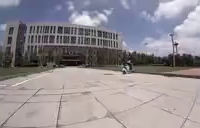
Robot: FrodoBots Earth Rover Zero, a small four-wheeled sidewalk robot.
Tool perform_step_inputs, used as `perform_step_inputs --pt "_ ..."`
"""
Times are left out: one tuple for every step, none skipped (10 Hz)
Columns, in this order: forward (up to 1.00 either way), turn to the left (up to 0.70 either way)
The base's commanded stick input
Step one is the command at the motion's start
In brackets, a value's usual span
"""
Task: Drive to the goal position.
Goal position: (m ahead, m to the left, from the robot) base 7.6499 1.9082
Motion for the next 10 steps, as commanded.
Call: perform_step_inputs --pt "1.0 0.01" --pt "1.0 0.0" --pt "1.0 0.0" --pt "1.0 0.0" --pt "1.0 0.0" --pt "1.0 0.0" --pt "1.0 0.0" --pt "1.0 0.0" --pt "1.0 0.0" --pt "1.0 0.0"
